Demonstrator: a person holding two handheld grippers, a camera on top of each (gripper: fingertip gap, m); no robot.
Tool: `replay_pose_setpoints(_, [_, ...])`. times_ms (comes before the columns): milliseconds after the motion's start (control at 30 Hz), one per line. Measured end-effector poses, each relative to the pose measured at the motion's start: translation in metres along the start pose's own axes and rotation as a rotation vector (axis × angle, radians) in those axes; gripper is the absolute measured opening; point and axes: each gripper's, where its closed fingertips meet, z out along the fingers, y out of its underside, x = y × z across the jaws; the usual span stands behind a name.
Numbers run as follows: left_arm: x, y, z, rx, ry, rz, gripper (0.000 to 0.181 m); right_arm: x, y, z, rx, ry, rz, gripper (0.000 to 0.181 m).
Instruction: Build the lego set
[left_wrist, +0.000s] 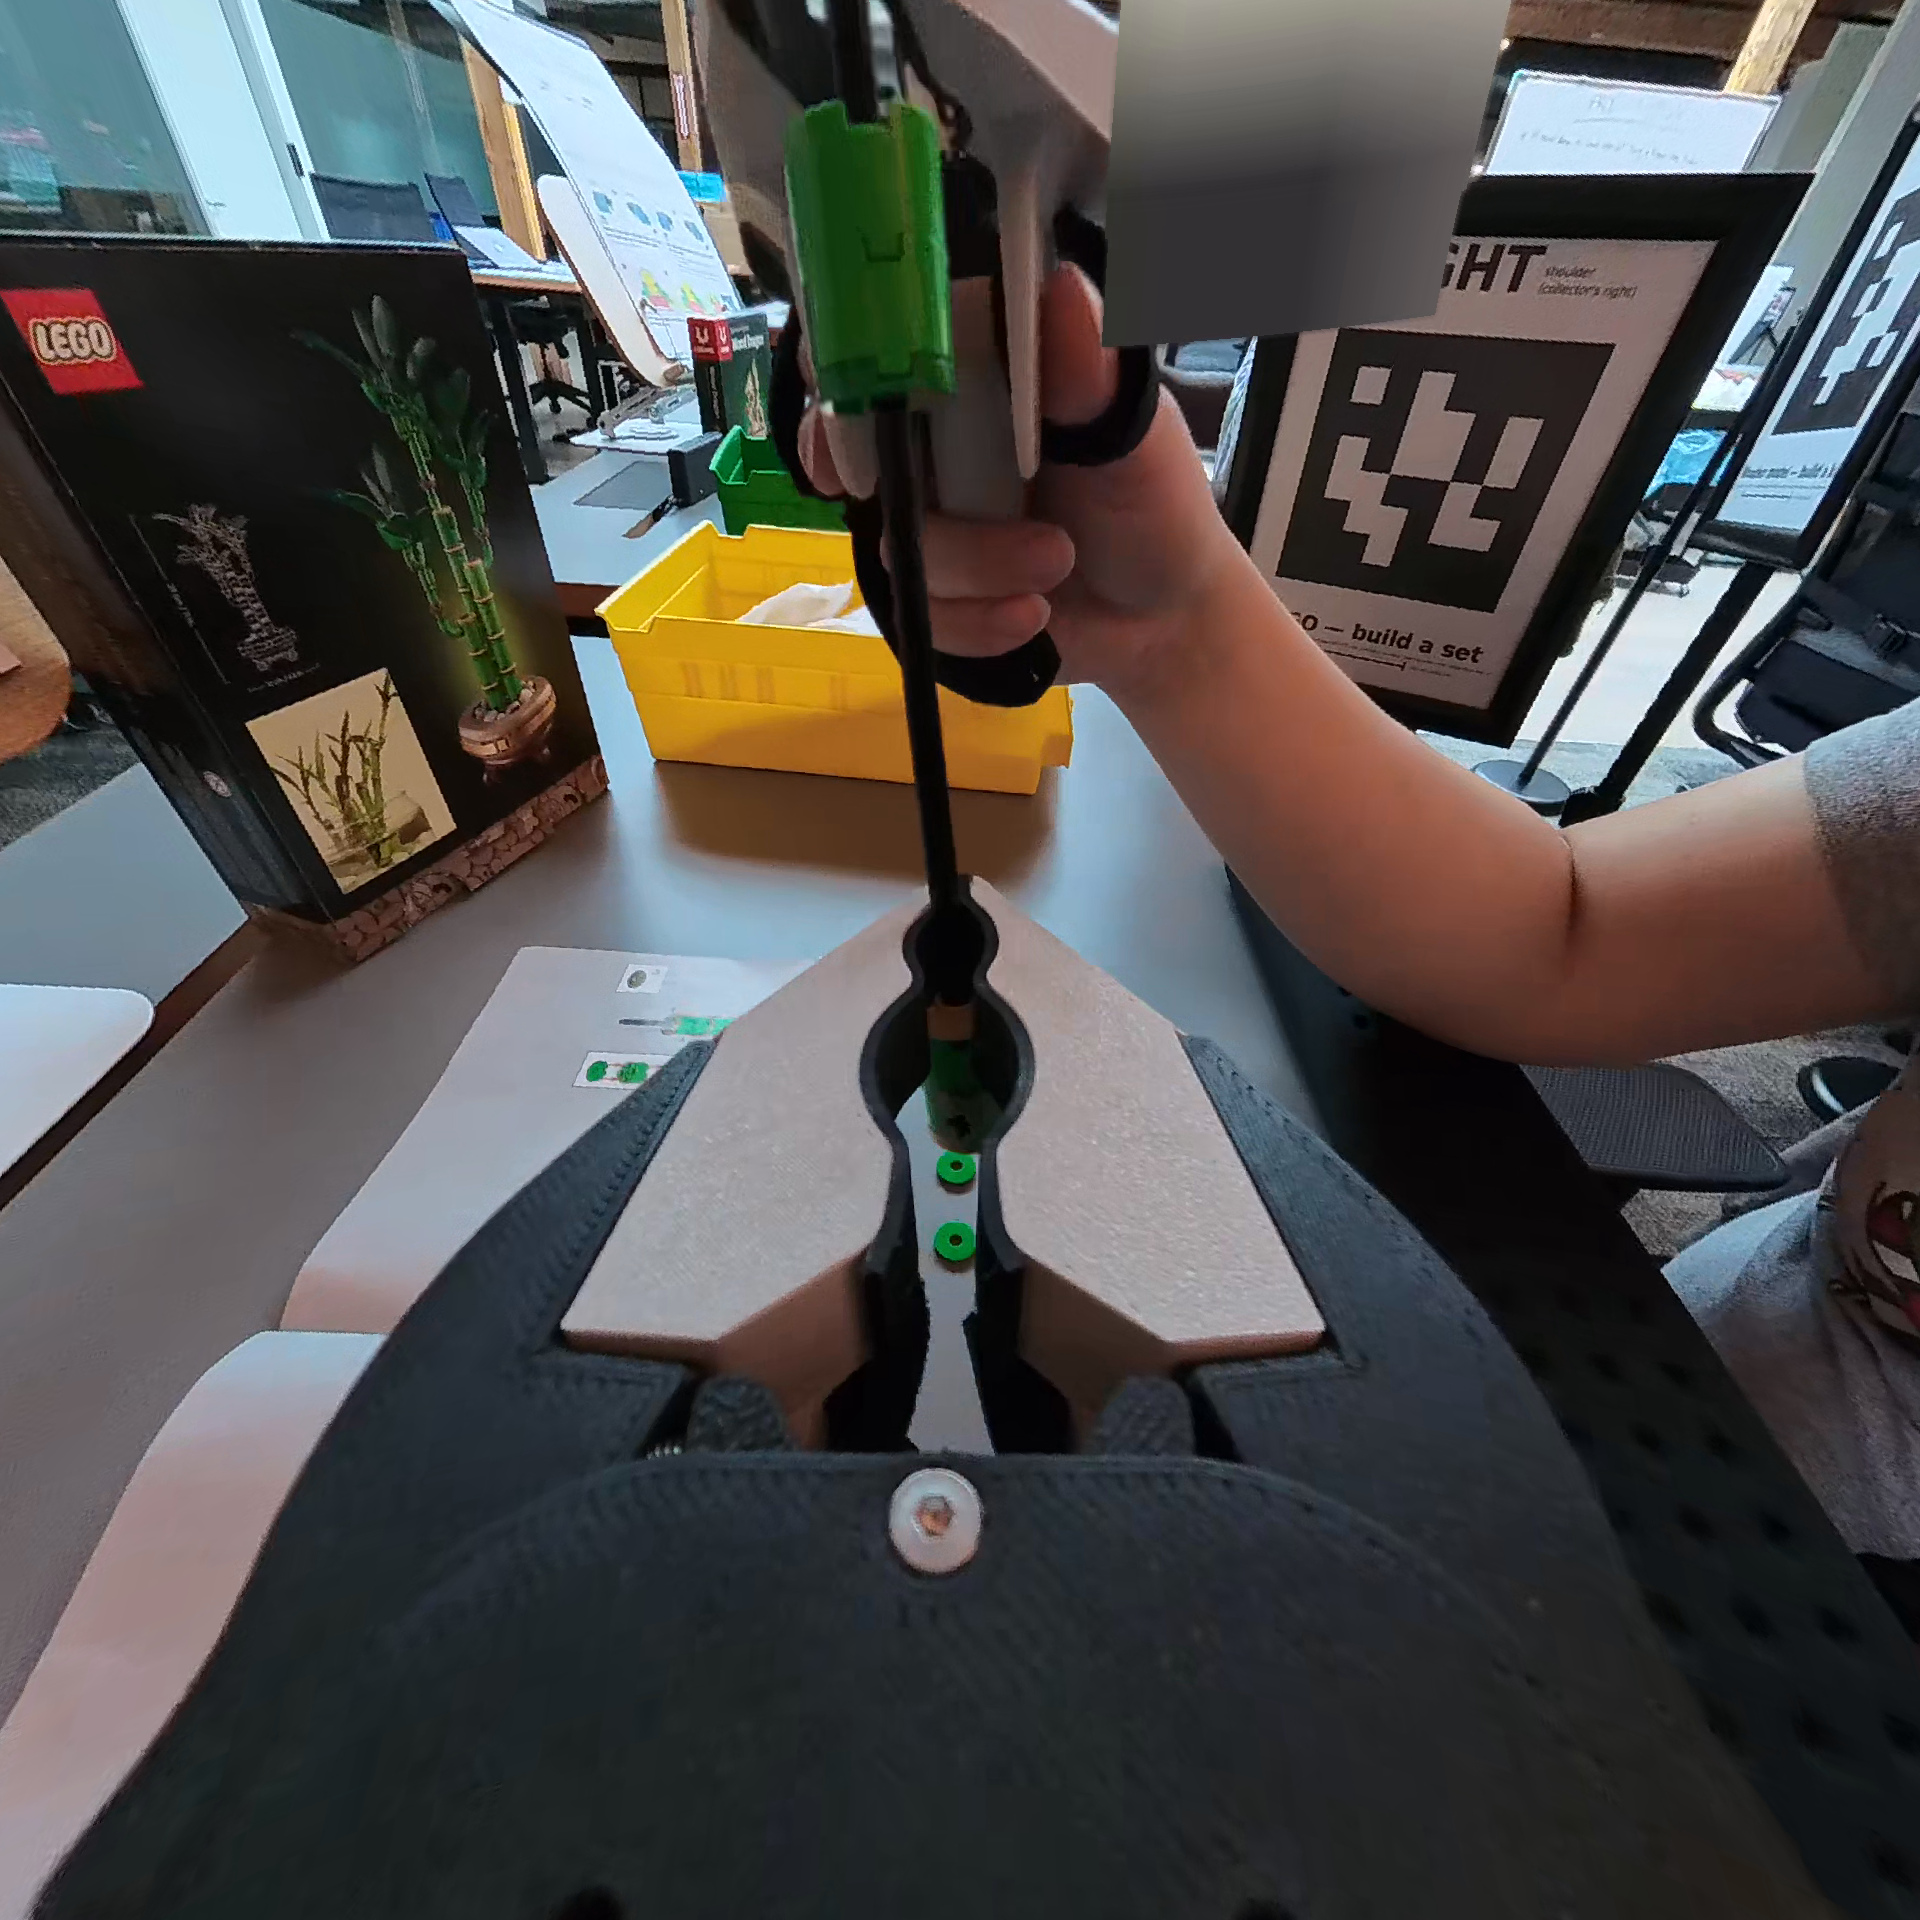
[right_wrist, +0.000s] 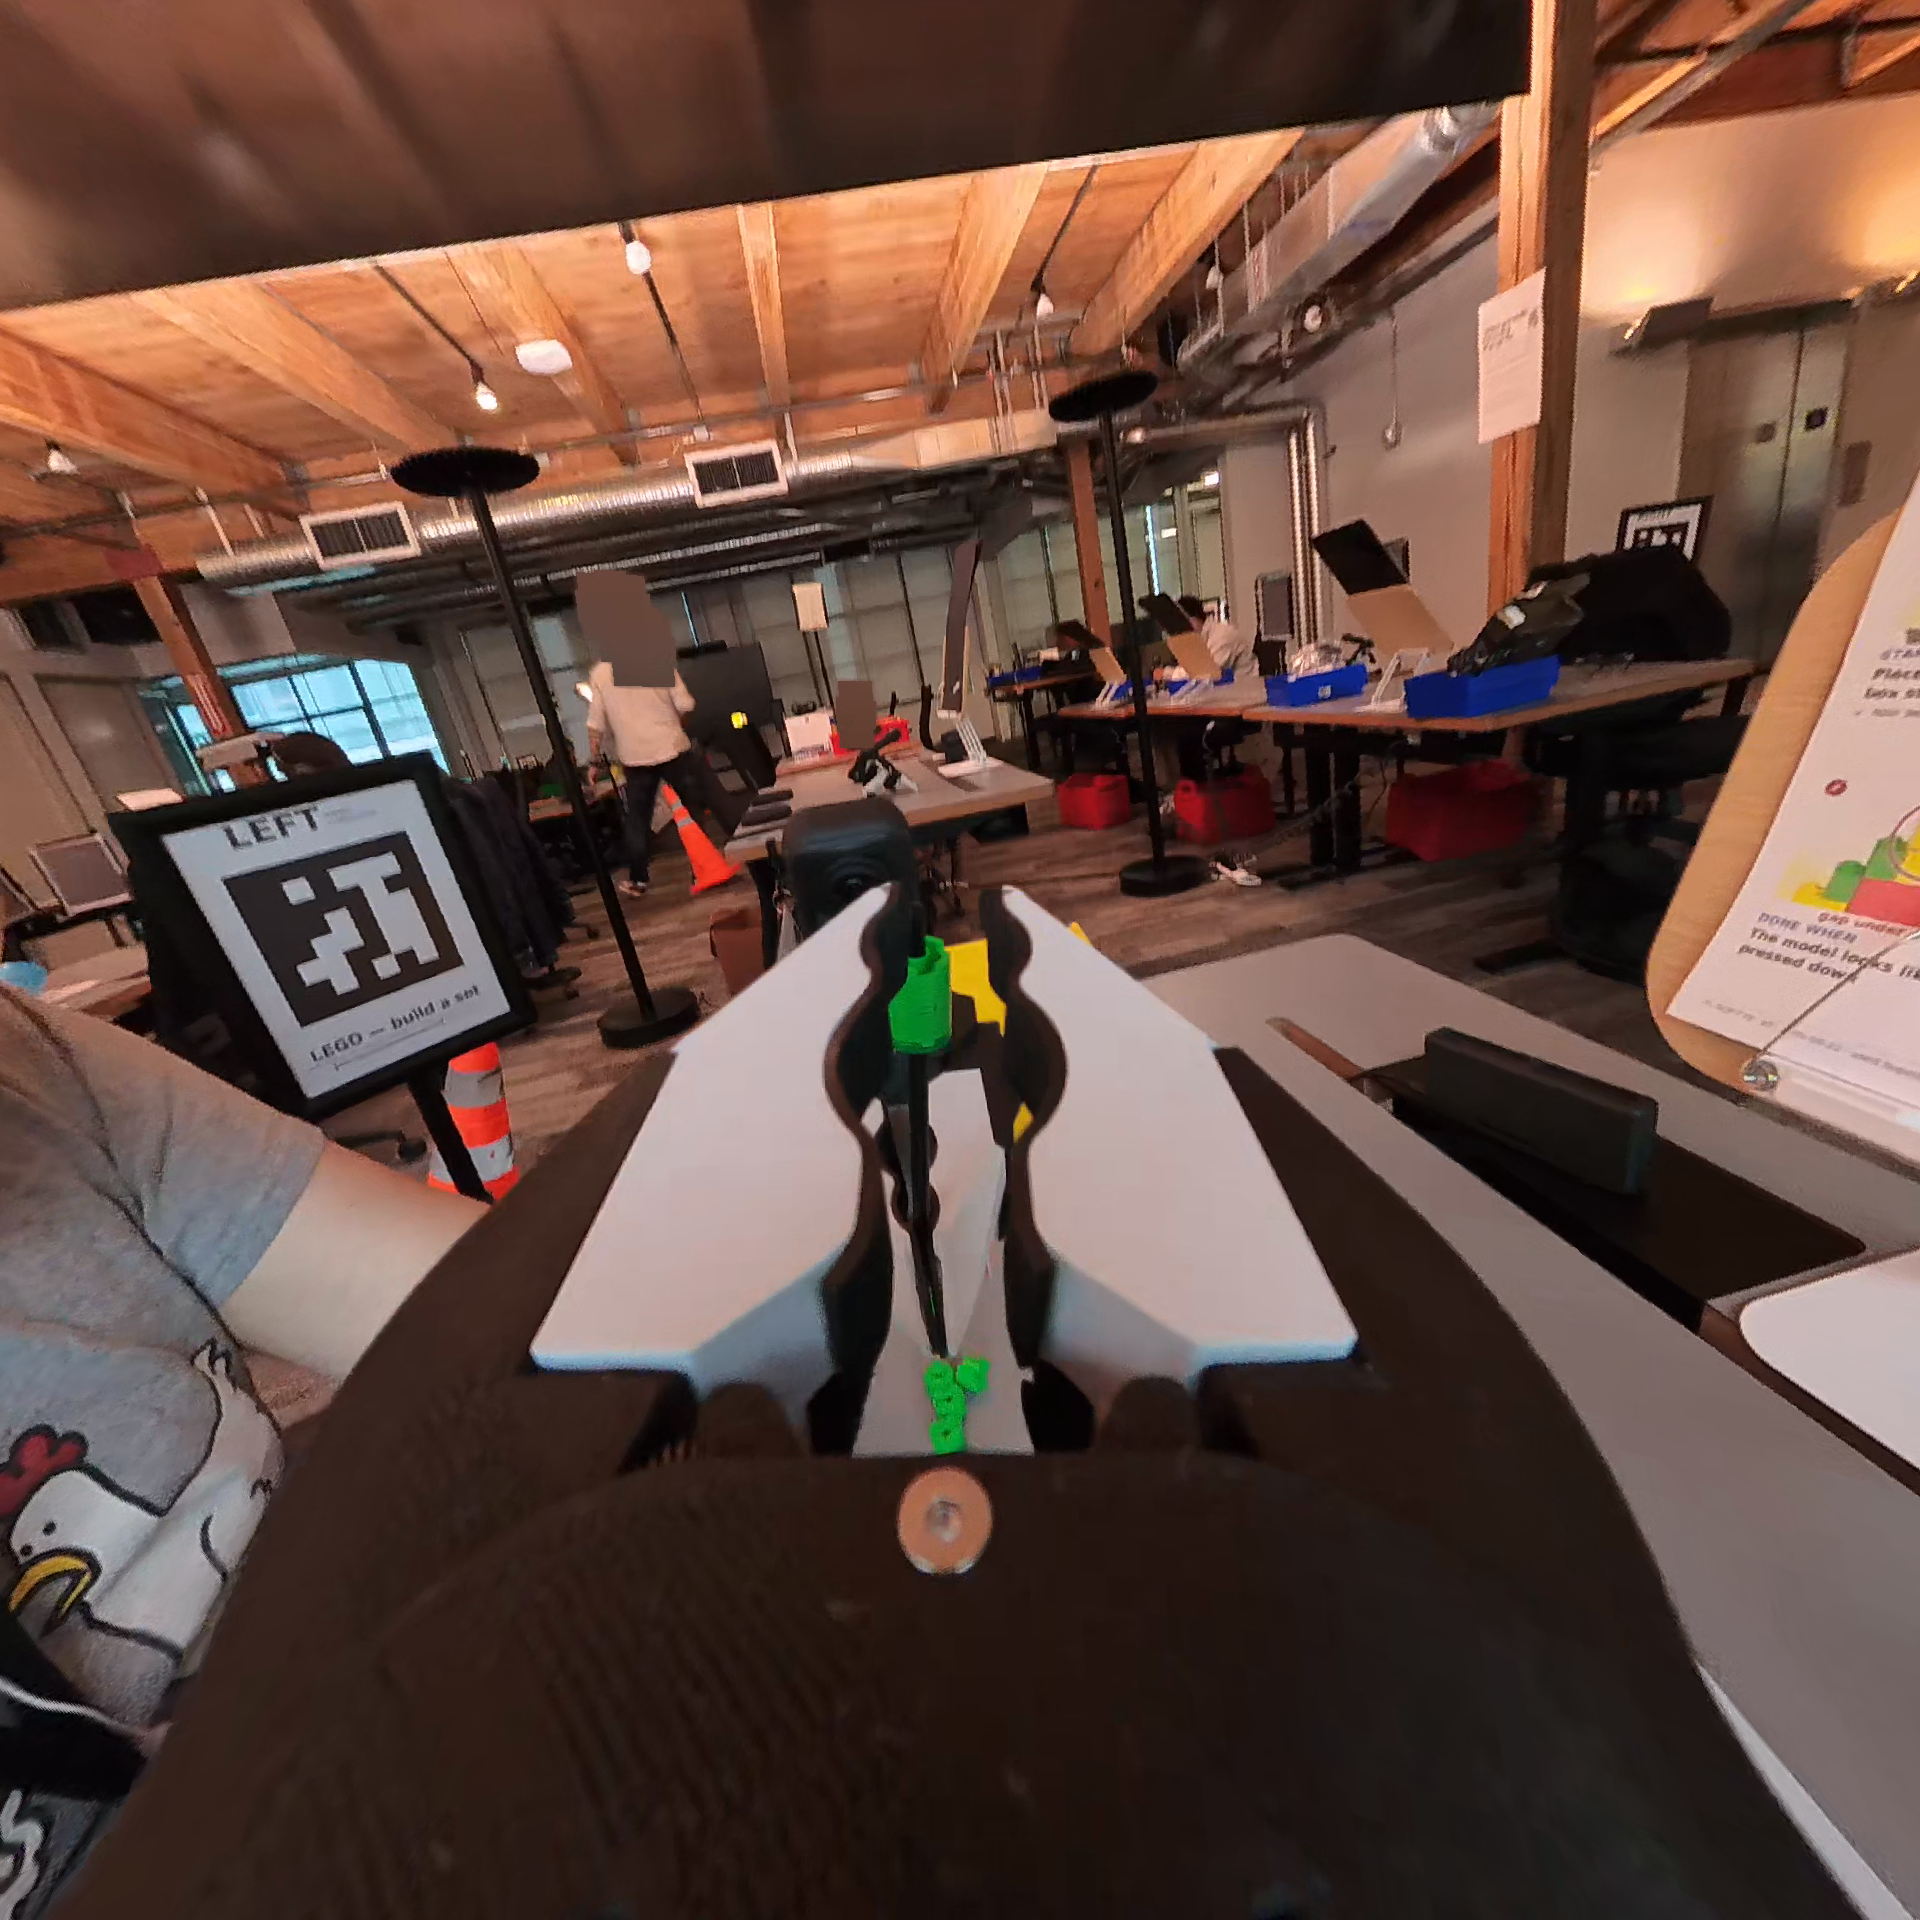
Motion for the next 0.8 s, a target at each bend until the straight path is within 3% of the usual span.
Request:
replay_pose_setpoints(533, [0.012, 0.001, 0.003, 0.031, 0.045, 0.092, 0.0, -0.032, 0.022, 0.001, -0.152, -0.131, -0.162, 0.02])
replay_pose_setpoints(633, [0.003, 0.011, 0.005, -0.043, -0.027, 0.15, 0.0, -0.03, 0.03, -0.002, -0.21, -0.109, -0.211, 0.008])
replay_pose_setpoints(800, [0.006, 0.021, 0.009, -0.107, -0.019, 0.175, 0.0, -0.024, 0.046, -0.011, -0.306, -0.104, -0.24, 0.014])
